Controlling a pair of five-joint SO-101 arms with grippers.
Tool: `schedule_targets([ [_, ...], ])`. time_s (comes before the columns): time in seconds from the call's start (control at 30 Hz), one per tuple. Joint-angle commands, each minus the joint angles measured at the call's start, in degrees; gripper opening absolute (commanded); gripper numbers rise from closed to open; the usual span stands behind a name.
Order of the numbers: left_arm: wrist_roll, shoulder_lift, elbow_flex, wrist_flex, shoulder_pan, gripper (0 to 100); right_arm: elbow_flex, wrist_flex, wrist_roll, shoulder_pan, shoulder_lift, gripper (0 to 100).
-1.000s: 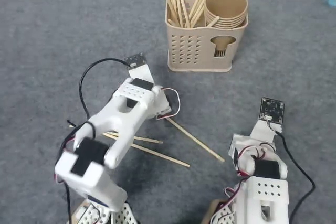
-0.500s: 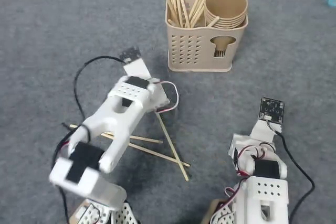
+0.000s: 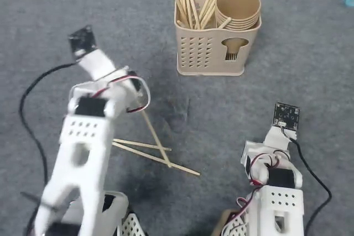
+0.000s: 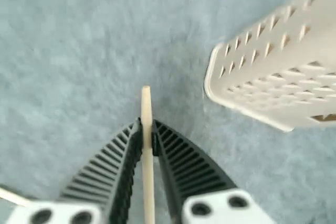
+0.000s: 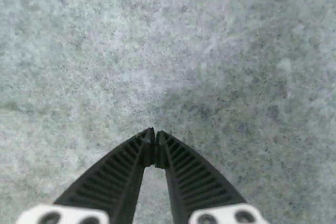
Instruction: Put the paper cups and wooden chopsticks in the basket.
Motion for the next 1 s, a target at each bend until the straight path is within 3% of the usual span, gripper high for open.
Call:
schedule_targets([
  [0.0, -5.9, -15.1, 5.2, -0.3, -3.3, 1, -0.4, -1.0, -0.3, 0.6, -0.7, 0.8],
  [0.23, -16.4, -38.3, 16.3, -0.7, -9.1, 1, -0.4, -0.8, -0.3, 0.7, -0.7, 0.8],
  [0.37, -19.9, -52.7, 21.9, -7.3, -11.7, 1, -0.4, -0.7, -0.3, 0.7, -0.7, 0.8],
  [0.6, -19.8, -71.6, 33.6, -28.1, -11.4, 1, -0.4, -0.8, -0.3, 0.7, -0.7, 0.8],
  [0.83, -19.7, -65.8, 38.8, -59.6, -8.6, 1, -0.4, -0.8, -0.3, 0.7, -0.7, 0.8],
  [0.97, -19.9, -61.3, 36.7, -65.9, 0.6, 1, -0.4, -0.9, -0.3, 0.7, -0.7, 0.8],
])
